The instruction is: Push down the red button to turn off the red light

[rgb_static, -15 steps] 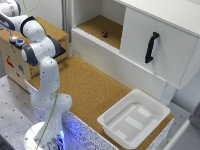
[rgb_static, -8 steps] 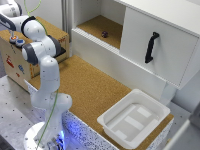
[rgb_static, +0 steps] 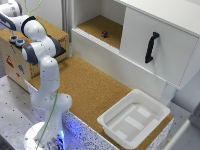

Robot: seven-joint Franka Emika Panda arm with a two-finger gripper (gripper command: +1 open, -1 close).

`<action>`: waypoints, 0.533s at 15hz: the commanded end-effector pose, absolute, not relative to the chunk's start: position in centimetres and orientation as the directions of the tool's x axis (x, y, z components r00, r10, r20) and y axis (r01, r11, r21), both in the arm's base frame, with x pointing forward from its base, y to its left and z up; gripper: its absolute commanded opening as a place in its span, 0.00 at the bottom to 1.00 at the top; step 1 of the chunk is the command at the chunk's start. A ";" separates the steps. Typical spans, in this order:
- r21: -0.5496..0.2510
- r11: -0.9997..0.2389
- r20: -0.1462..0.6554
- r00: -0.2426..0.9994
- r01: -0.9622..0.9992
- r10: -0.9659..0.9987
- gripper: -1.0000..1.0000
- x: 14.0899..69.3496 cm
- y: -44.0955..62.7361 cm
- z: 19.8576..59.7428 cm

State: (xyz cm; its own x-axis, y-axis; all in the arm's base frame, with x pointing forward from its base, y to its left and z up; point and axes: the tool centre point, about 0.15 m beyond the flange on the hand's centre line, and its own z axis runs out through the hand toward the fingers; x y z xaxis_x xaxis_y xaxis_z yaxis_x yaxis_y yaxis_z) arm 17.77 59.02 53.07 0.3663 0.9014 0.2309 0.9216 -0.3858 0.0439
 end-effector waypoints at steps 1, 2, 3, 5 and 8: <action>0.058 -0.502 0.259 0.472 0.863 0.843 1.00 20.2 56.7 55.3; 0.061 -0.534 0.256 0.504 0.843 0.825 1.00 21.0 55.8 55.0; 0.061 -0.554 0.252 0.524 0.830 0.813 1.00 21.7 54.9 54.7; 0.060 -0.601 0.244 0.572 0.797 0.783 1.00 23.1 52.7 53.7; 0.026 -0.684 0.240 0.660 0.729 0.712 1.00 24.8 49.5 52.3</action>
State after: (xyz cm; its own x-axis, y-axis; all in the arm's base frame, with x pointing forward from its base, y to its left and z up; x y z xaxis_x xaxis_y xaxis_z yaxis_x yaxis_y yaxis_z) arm 22.50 54.44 54.43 0.5700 0.7964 0.2020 0.8054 -0.5902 0.0545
